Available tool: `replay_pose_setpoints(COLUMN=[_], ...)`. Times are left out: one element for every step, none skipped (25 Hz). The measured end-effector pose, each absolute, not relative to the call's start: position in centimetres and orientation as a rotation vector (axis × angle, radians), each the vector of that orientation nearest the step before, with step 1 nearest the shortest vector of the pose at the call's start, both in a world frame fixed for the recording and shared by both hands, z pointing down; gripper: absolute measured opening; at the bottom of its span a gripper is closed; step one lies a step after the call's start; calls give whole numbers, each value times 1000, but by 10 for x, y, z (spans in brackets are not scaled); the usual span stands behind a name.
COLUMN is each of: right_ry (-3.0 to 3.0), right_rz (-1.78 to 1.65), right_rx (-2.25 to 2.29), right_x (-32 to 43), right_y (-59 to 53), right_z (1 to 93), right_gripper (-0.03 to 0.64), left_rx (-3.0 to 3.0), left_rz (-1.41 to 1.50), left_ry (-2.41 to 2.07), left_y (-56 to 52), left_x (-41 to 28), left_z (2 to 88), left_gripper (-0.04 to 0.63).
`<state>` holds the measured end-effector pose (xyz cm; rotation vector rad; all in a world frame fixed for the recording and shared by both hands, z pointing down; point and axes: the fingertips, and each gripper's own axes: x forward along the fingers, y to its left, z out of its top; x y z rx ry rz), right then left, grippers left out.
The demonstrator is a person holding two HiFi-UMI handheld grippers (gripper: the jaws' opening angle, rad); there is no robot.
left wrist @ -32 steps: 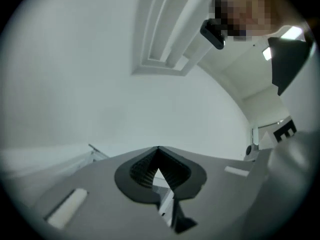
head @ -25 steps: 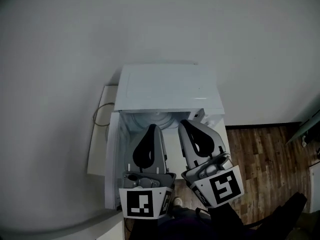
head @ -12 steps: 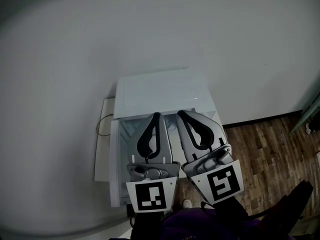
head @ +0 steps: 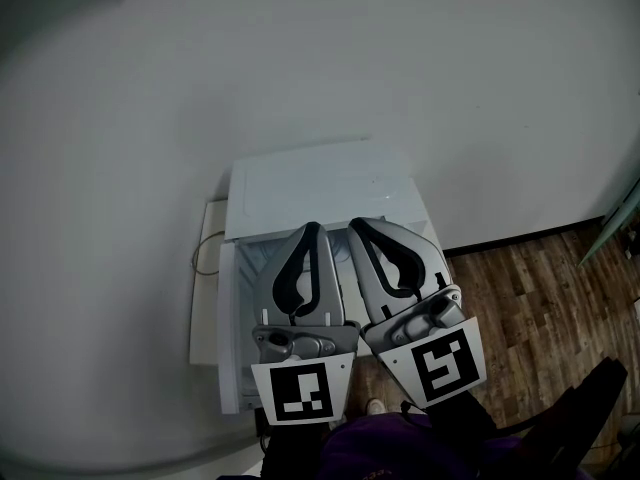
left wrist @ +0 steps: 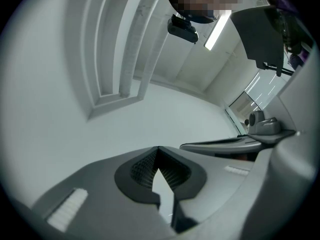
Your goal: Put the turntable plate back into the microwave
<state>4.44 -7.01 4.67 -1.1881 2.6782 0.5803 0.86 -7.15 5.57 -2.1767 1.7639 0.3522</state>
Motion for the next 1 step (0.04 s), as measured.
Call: replay_pose_setpoints(right_ry=[2678], right_rz=[580], right_rx=[-1187], right_x=[44], right_y=[-70], right_z=[47], right_gripper=[9], left_rx=[-2181], left_rz=[353], left_ry=[1764], left_y=[-72], left_x=[9], left_z=[56], left_gripper=[8])
